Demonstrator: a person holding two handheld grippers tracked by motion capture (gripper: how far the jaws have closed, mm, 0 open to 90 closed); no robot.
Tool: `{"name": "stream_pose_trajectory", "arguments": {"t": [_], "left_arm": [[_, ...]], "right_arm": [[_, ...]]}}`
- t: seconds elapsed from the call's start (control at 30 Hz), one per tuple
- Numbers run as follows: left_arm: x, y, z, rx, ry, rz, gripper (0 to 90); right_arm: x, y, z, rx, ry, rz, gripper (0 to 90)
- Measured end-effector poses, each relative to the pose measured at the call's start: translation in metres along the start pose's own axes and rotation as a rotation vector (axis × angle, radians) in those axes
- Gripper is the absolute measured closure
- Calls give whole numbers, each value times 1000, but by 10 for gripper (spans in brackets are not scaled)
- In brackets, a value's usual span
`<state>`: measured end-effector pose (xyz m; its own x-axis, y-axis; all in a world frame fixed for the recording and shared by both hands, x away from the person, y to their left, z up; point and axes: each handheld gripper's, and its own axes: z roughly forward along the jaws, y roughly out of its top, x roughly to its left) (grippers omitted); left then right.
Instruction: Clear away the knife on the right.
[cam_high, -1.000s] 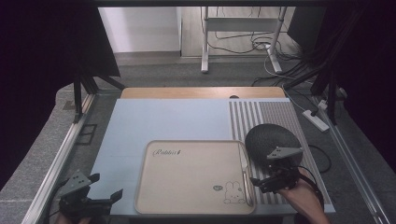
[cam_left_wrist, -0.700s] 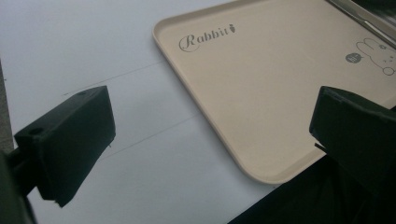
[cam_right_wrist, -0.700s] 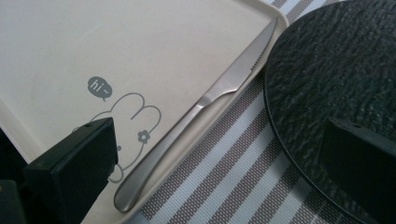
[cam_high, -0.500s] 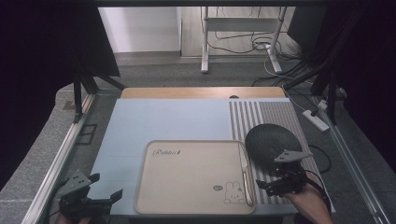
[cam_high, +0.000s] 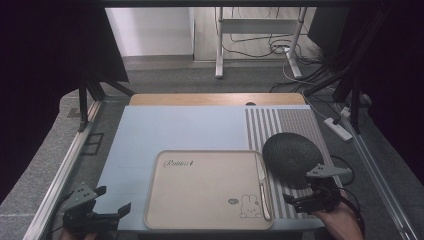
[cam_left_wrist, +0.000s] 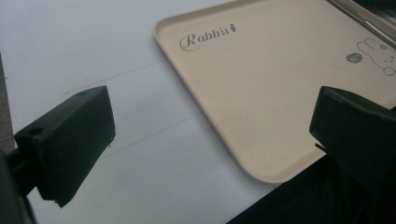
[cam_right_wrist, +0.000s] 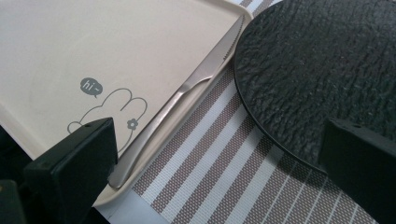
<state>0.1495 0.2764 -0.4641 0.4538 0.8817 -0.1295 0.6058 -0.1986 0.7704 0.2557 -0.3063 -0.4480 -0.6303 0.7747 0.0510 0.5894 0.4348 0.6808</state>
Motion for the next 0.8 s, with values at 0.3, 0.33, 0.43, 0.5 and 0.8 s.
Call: {"name": "stream_pose_trajectory", "arguments": {"t": [0.3, 0.33, 0.43, 0.5, 0.8], "left_arm": [[0, 0, -1, -14, 14, -1, 0], [0, 0, -2, -16, 15, -3, 0], [0, 0, -3, -20, 25, -2, 0], [0, -1, -3, -15, 48, 9, 0], [2, -1, -2, -7, 35, 0, 0]], "right_arm": [[-2, -5, -8, -13, -10, 14, 0], [-2, -5, -9, -17, -10, 17, 0], [-3, -7, -12, -19, -12, 21, 0], [-3, -8, -14, -23, -17, 28, 0], [-6, -16, -25, -34, -38, 51, 0]]}}
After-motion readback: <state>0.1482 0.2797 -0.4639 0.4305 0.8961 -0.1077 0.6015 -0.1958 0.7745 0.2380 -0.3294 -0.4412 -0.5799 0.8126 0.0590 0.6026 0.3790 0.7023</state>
